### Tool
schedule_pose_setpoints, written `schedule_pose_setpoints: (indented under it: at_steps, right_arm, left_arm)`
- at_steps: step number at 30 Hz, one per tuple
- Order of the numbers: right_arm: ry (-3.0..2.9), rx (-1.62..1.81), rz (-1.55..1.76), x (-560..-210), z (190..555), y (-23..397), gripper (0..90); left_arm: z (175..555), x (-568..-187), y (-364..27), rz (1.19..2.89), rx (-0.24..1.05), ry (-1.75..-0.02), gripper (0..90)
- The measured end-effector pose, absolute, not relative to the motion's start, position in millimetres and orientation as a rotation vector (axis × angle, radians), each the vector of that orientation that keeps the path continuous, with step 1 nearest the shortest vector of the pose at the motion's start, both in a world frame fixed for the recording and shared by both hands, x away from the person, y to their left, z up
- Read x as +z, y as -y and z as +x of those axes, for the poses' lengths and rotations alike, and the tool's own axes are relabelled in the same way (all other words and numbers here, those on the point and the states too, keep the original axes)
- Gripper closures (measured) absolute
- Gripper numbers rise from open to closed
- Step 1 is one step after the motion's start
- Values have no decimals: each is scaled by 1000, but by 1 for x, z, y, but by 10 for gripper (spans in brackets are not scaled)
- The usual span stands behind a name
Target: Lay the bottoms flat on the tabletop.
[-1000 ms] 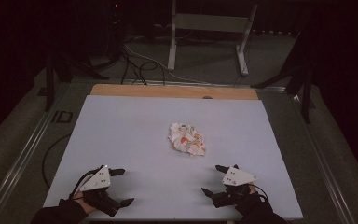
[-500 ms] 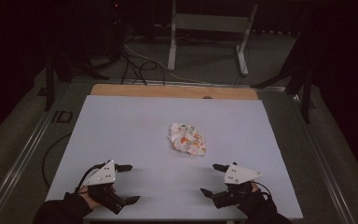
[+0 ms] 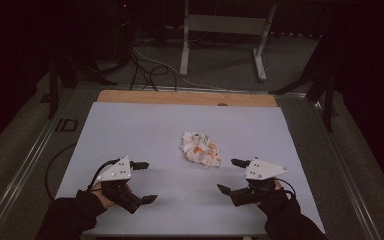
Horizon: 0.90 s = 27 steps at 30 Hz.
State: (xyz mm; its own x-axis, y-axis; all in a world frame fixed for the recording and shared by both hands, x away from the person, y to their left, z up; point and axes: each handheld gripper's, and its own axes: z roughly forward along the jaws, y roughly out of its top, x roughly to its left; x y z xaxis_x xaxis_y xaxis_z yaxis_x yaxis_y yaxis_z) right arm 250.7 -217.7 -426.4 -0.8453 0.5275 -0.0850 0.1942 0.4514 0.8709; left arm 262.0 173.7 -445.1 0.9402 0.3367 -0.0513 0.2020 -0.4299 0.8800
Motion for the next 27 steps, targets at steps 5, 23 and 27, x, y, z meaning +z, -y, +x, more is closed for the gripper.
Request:
schedule_pose_setpoints:
  at_steps: [5, 23, 27]
  right_arm:
    - [-2348, 1346, 607, -420, 264, 214, 127]
    - [-2251, 1344, 757, -429, 326, 204, 120]
    - [-2227, 1353, 803, -435, 333, 203, 120]
  left_arm:
    - [274, -439, -166, 2045, 169, -371, 0]
    - [322, -442, -141, 2020, 289, -501, 0]
    - [333, -446, -134, 2015, 300, -535, 0]
